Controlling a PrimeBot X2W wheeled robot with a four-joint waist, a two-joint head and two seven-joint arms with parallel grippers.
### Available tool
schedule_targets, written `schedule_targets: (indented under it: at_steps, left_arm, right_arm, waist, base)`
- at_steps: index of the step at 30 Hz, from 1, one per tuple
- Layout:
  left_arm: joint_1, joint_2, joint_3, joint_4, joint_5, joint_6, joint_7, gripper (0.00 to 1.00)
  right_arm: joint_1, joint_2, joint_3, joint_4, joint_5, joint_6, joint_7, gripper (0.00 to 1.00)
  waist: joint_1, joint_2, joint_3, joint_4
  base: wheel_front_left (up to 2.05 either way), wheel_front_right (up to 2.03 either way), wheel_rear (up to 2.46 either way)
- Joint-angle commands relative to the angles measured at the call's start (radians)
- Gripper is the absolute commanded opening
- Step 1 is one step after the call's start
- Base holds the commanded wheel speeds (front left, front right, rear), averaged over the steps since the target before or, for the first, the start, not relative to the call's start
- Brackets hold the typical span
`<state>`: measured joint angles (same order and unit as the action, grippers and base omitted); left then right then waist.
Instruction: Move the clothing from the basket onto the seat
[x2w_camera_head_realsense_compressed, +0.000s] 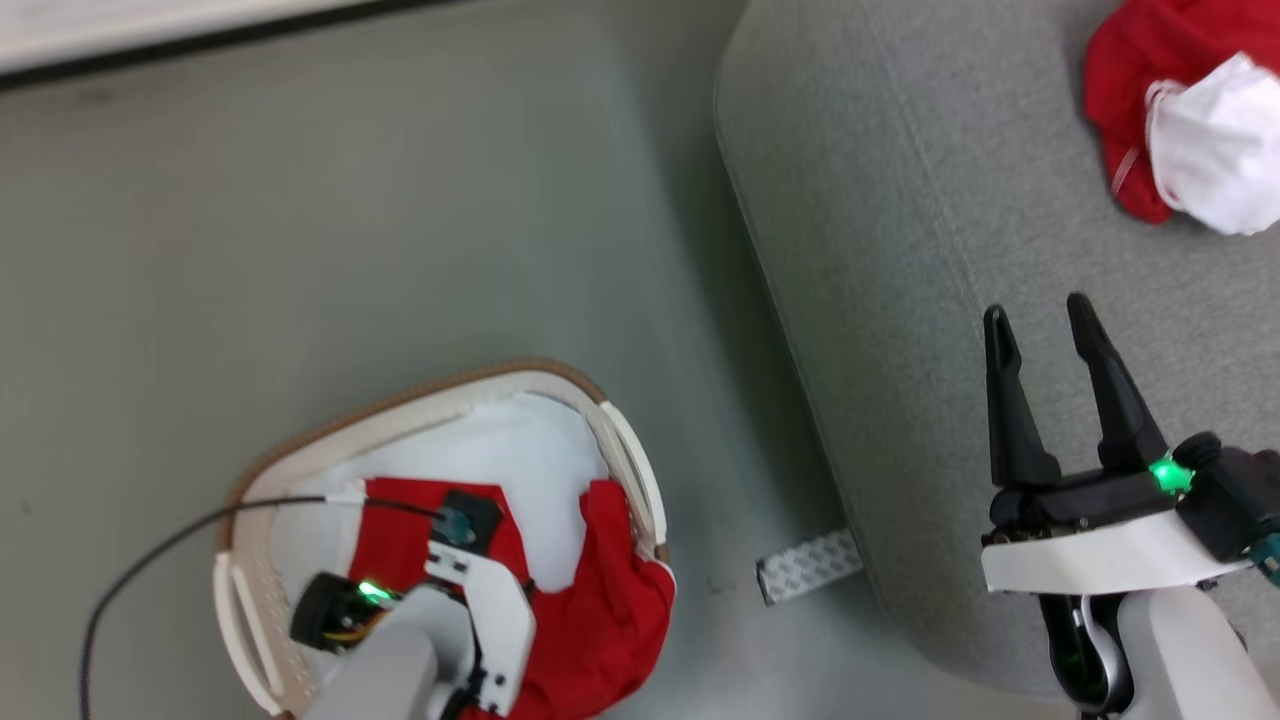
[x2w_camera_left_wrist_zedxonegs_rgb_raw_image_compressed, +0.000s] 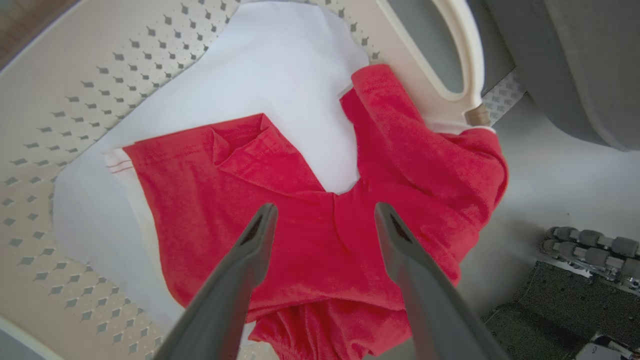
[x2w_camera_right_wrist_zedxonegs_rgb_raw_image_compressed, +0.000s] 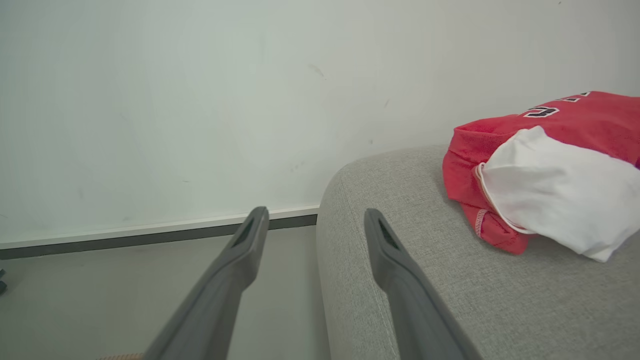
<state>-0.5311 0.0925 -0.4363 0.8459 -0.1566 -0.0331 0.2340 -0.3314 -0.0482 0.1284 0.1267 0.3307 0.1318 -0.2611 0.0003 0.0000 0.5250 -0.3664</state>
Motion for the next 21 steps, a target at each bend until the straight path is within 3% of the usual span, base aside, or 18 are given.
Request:
schedule_targets:
  at_steps: [1,14,21]
  left_arm:
    - [-0.022,0.019,-0.001,0.014,0.011,0.005,0.002,1.00]
    - [-0.194,0.116,-0.042,0.120,0.102,0.080,-0.026,1.00]
    - [-0.232,0.144,-0.052,0.161,0.111,0.094,-0.046,1.00]
  right_arm:
    - [-0.020,0.000,0.005,-0.012,0.013,-0.002,-0.002,1.00]
    - [-0.093,0.000,0.027,-0.122,0.085,-0.002,-0.002,1.00]
    - [-0.102,0.000,0.043,-0.146,0.126,-0.002,-0.002,1.00]
  waist:
    - [-0.0003,0.0000,0.084,-0.029]
    - [-0.0003,0.0000,0.285,-0.068]
    - [-0.0003,0.0000,0.333,-0.077]
  base:
    - [0.00,0.00,0.00]
    - [0.00,0.00,0.00]
    - [0.00,0.00,0.00]
